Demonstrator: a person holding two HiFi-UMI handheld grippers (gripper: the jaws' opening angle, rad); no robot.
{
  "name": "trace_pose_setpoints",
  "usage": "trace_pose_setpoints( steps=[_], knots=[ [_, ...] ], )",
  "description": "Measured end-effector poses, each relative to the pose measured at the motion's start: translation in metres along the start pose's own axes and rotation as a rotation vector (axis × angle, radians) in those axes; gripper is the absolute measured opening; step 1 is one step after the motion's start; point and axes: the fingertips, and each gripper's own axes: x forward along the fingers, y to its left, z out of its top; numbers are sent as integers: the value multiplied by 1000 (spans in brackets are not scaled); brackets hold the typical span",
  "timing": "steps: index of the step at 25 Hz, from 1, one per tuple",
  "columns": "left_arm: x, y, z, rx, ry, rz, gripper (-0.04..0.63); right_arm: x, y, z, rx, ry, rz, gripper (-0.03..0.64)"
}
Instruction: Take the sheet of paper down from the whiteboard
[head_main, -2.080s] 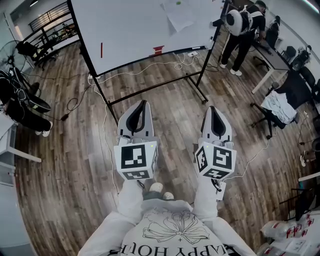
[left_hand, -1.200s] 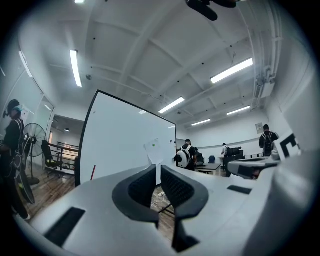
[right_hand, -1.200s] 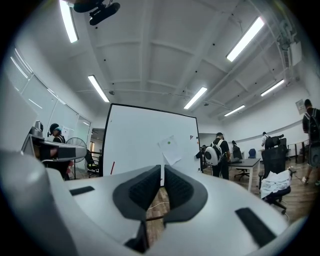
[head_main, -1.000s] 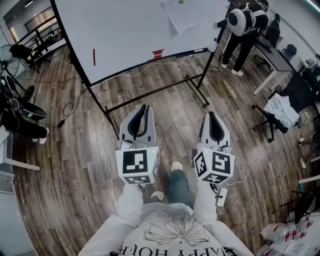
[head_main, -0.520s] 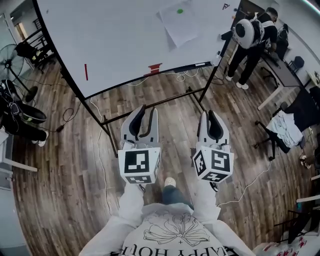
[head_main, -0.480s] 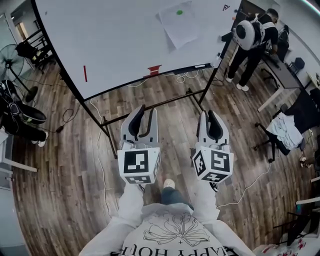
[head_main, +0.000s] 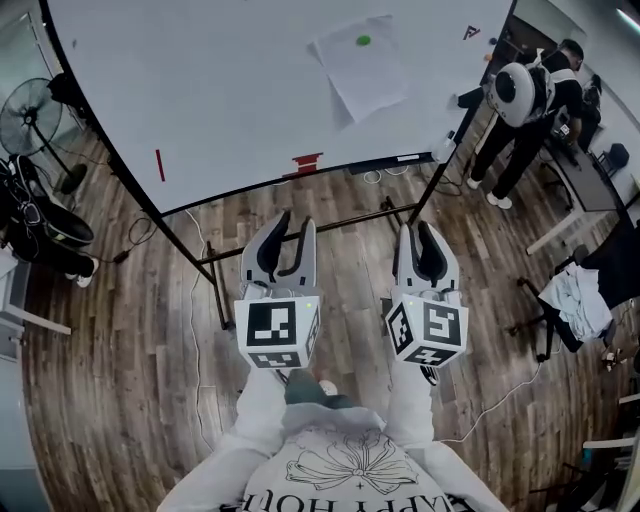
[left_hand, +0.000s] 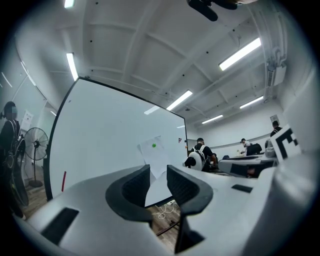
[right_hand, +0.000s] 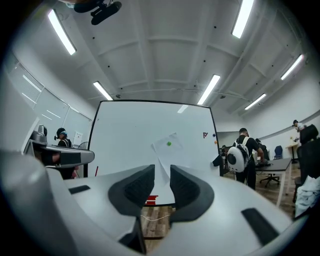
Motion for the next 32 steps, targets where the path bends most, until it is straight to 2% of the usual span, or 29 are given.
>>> trace_pose_setpoints(
  steps=[11,19,32],
  knots=[
    [79,8,-19,-3,21,15,84,73,-24,-17,4,17,36,94],
    [167,16,-26,-9,14,10,85,155,-55,-21,-9,6,49,100],
    [292,66,-11,9,-30,50,84,293,-73,-11,-19,-41,99,103]
  ],
)
